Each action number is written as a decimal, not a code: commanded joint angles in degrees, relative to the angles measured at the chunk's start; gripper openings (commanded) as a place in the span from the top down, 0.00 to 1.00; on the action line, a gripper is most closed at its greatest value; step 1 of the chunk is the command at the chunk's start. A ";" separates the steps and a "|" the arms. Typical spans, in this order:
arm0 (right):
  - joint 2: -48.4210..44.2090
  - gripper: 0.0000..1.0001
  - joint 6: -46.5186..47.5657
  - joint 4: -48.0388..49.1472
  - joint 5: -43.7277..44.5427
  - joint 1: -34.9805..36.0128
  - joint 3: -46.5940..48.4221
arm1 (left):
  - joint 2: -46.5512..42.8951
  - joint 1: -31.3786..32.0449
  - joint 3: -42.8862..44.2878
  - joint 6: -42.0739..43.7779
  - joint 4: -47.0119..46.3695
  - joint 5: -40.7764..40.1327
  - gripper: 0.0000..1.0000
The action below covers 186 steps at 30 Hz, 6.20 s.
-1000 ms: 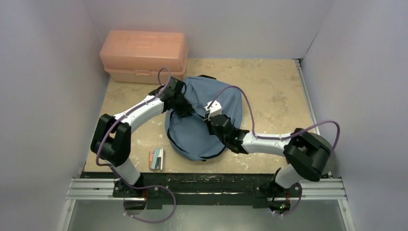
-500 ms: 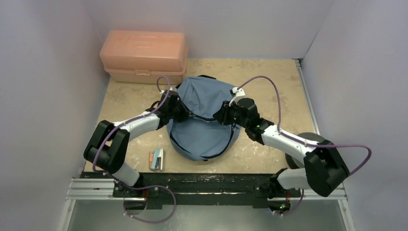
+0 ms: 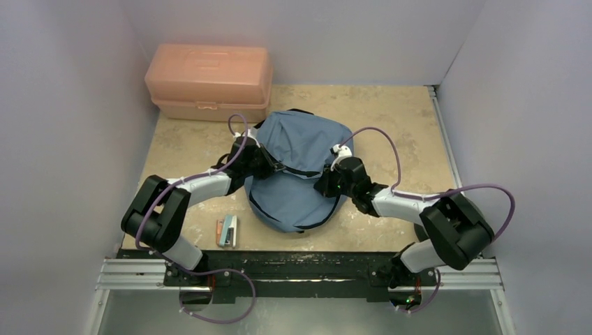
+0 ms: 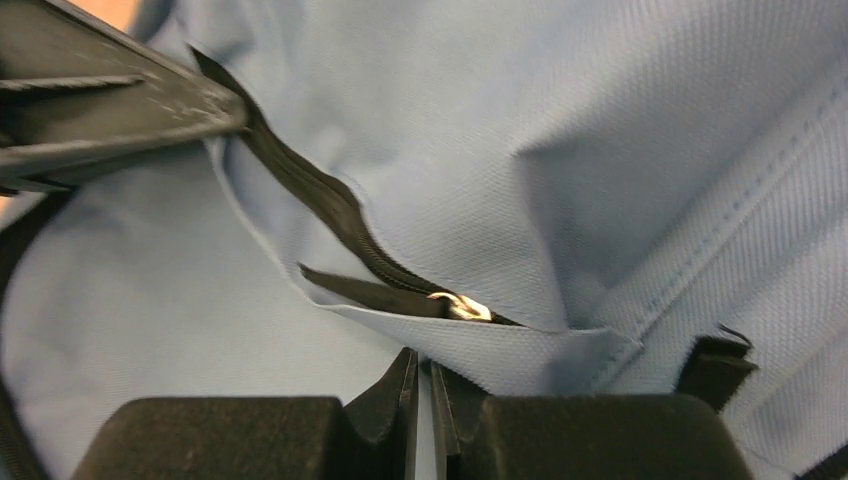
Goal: Pack the student bag
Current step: Unzip the student bag at the center of the board, then pick up the stationery from the center of the board.
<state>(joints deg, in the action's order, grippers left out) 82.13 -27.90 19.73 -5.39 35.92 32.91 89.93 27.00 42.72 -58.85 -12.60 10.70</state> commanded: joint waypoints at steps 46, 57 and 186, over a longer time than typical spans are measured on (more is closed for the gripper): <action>-7.21 0.47 -54.29 -11.40 -8.31 -11.78 -0.54 | -5.64 5.39 1.15 17.29 9.52 -0.48 0.90; -3.56 0.97 -54.27 -6.94 -11.22 -14.39 -2.53 | -8.93 5.89 1.08 19.60 11.98 -0.77 0.81; 33.99 0.44 -21.46 -38.30 7.69 36.85 51.10 | -72.53 1.74 18.05 15.53 77.39 -38.70 0.41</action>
<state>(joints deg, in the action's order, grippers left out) 116.33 -44.40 -15.99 1.83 72.75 81.03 17.32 28.93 61.54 -42.92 66.41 -30.96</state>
